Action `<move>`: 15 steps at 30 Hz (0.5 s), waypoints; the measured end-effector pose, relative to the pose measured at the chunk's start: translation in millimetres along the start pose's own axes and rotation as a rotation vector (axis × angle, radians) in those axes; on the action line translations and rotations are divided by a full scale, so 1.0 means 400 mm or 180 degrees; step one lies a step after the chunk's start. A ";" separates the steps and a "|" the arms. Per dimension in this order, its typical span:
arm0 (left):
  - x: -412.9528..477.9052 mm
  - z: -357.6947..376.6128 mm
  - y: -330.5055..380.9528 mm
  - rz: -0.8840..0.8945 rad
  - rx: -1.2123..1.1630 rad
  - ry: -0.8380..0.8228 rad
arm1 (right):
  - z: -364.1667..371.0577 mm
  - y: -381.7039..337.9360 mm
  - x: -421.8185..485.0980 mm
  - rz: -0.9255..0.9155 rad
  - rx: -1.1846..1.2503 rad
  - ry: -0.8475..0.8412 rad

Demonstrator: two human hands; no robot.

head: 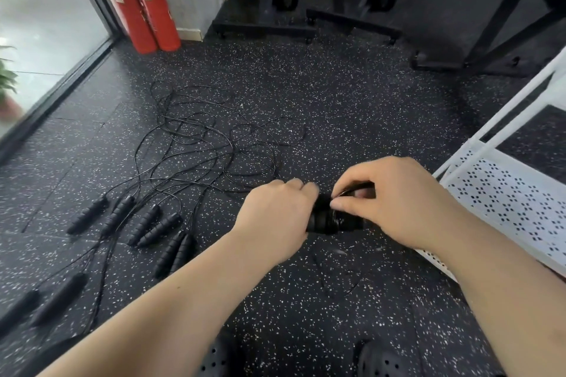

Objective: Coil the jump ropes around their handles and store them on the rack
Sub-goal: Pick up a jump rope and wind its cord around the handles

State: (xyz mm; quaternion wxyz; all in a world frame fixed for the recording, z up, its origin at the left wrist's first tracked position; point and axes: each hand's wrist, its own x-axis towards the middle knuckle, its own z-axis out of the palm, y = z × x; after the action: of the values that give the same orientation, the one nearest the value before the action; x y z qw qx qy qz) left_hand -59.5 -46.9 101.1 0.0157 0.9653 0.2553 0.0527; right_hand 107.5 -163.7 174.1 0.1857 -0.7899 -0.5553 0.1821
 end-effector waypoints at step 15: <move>0.001 -0.030 0.005 0.0948 -0.0948 0.0380 | -0.003 0.098 0.023 0.0511 0.2403 -0.0630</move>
State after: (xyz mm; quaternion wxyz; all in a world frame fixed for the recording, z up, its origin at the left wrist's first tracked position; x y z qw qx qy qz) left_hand -59.2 -48.5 113.0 0.1351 0.9745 0.0998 0.1486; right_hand 142.6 -167.3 154.8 0.3936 -0.6857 -0.4011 0.4627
